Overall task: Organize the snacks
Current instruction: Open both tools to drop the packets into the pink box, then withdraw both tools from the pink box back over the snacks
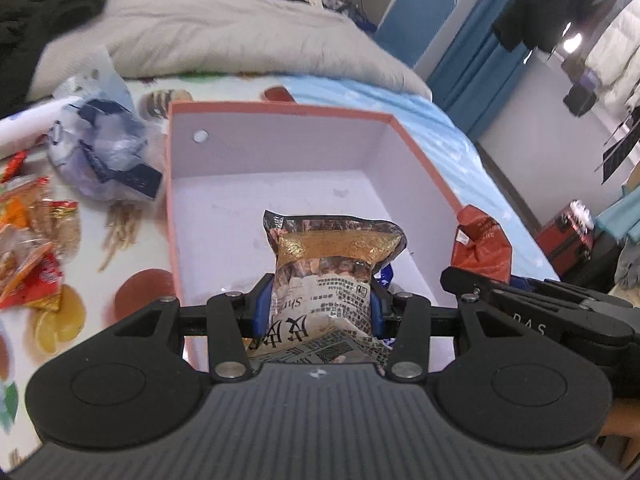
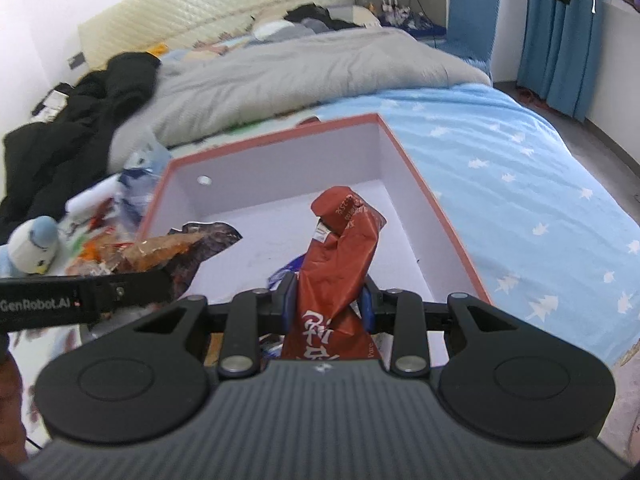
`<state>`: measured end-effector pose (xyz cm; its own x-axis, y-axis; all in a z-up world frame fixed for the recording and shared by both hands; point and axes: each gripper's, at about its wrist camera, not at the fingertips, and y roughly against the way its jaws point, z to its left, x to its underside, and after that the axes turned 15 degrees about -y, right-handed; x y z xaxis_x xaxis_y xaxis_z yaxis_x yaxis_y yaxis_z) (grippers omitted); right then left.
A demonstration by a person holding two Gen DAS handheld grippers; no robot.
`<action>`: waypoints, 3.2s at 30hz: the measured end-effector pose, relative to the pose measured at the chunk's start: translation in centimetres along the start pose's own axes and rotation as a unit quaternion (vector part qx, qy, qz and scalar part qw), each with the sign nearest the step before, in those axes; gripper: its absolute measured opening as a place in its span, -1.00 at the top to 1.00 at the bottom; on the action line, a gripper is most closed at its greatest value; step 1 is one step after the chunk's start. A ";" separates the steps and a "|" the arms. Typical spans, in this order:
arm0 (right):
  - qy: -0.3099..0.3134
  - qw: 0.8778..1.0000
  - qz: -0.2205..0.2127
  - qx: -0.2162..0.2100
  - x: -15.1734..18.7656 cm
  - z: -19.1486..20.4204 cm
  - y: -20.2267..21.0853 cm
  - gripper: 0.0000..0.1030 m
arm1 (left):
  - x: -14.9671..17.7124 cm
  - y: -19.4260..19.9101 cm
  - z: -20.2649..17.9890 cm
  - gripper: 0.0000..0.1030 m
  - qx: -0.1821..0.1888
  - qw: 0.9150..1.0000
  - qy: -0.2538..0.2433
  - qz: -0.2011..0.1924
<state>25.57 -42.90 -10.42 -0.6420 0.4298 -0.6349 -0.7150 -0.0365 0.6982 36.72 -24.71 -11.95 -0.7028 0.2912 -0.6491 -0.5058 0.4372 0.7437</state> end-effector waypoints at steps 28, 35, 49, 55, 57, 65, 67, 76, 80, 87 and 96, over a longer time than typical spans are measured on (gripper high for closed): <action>-0.038 0.999 -0.016 -0.019 1.0 -0.7 4.7 -0.01 | 1.0 9.1 -2.2 -0.25 -0.021 0.999 0.000 -0.038; -0.027 0.997 -0.040 -0.054 3.3 1.7 10.3 -0.01 | 4.5 17.9 -2.8 -0.25 -0.072 0.994 -0.002 -0.084; 0.004 0.990 -0.054 -0.128 11.1 6.3 18.5 -0.01 | 15.0 30.6 -2.4 -0.25 -0.134 0.981 0.023 -0.135; 0.030 0.986 -0.041 -0.157 14.1 7.9 19.7 -0.01 | 18.7 32.8 -2.2 -0.25 -0.149 0.978 0.046 -0.138; 0.036 0.985 -0.037 -0.164 15.0 8.2 20.0 -0.01 | 19.8 33.1 -2.0 -0.25 -0.153 0.977 0.054 -0.135; 0.026 0.982 -0.033 -0.183 17.4 8.0 20.3 -0.01 | 23.2 34.2 -0.6 -0.25 -0.176 0.973 0.079 -0.126; 0.028 0.981 -0.033 -0.189 17.8 8.2 20.3 -0.01 | 23.9 34.5 -0.2 -0.25 -0.181 0.971 0.085 -0.129; 0.065 0.975 -0.034 -0.209 19.7 10.2 19.2 -0.01 | 25.6 33.7 1.6 -0.25 -0.194 0.968 0.099 -0.125; 0.072 0.975 -0.032 -0.209 20.2 10.6 18.8 -0.01 | 26.2 33.0 2.6 -0.25 -0.193 0.968 0.110 -0.119; 0.092 0.974 -0.018 -0.204 20.8 11.6 17.0 -0.01 | 26.2 30.7 5.9 -0.25 -0.186 0.966 0.138 -0.117; 0.070 0.974 -0.006 -0.213 18.0 14.0 11.7 -0.01 | 24.5 25.8 11.9 -0.25 -0.157 0.965 0.157 -0.141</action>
<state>9.51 -22.96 -9.08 -0.6426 0.3065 -0.7022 -0.7539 -0.4165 0.5081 12.46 3.80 -10.57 -0.6067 -0.0950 -0.7892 -0.7913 0.1669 0.5882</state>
